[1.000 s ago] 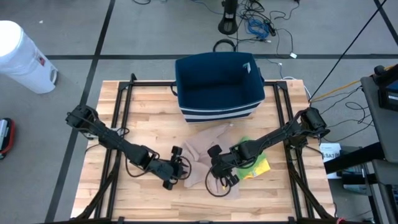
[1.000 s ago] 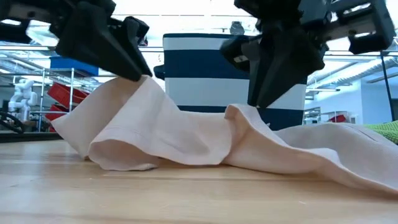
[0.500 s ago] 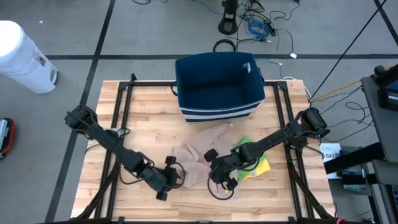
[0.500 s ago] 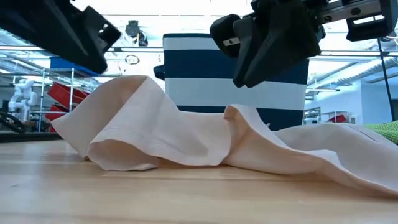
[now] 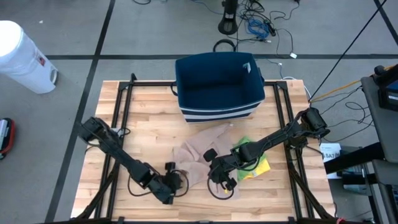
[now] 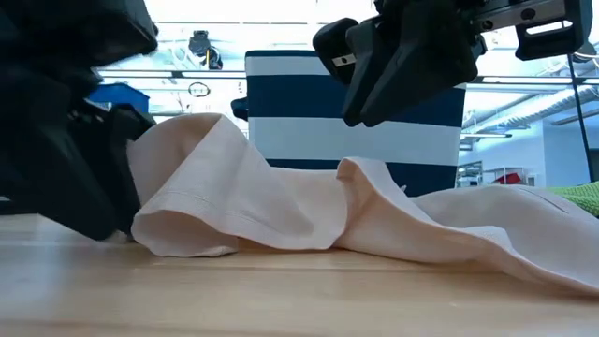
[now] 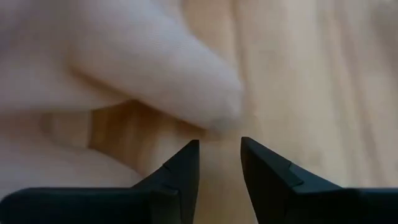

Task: Fold towel
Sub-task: Fold the light brown towel

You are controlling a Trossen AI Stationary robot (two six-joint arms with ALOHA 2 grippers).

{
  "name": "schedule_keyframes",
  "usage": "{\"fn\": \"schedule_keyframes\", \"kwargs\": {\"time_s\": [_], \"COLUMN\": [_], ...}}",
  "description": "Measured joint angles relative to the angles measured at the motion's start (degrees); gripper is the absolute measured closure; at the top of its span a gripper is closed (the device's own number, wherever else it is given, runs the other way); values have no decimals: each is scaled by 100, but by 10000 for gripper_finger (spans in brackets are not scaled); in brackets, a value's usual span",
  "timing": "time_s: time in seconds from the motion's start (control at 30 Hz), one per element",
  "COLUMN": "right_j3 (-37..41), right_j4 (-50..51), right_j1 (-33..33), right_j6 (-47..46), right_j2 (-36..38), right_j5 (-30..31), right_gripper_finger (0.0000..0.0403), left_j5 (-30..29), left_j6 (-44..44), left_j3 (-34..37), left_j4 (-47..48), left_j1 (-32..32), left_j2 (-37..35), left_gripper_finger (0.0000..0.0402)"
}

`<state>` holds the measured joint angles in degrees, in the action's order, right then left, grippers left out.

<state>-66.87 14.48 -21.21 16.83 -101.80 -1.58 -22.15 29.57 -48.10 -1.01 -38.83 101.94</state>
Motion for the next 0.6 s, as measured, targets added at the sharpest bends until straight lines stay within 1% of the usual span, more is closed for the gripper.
{"fn": "schedule_keyframes", "kwargs": {"time_s": [0.13,0.2,0.3,0.37,0.47,0.6], "right_j3": [0,0,0,0,0,0], "right_j4": [12,16,18,7,9,9], "right_j1": [0,0,0,0,0,0], "right_j6": [-143,-197,-222,-229,-244,-244], "right_j2": [0,0,0,0,0,0], "right_j5": [5,6,4,6,6,6], "right_gripper_finger": [321,313,306,305,305,305], "left_j5": [-208,-331,-703,-750,-746,-750], "left_j6": [140,143,228,216,202,200], "left_j3": [0,0,0,0,0,0], "left_j4": [-265,-438,-465,-469,-416,-421], "left_j1": [-22,-26,-1,47,136,233], "left_j2": [167,191,191,191,191,191], "left_gripper_finger": [269,256,236,227,227,240]}}
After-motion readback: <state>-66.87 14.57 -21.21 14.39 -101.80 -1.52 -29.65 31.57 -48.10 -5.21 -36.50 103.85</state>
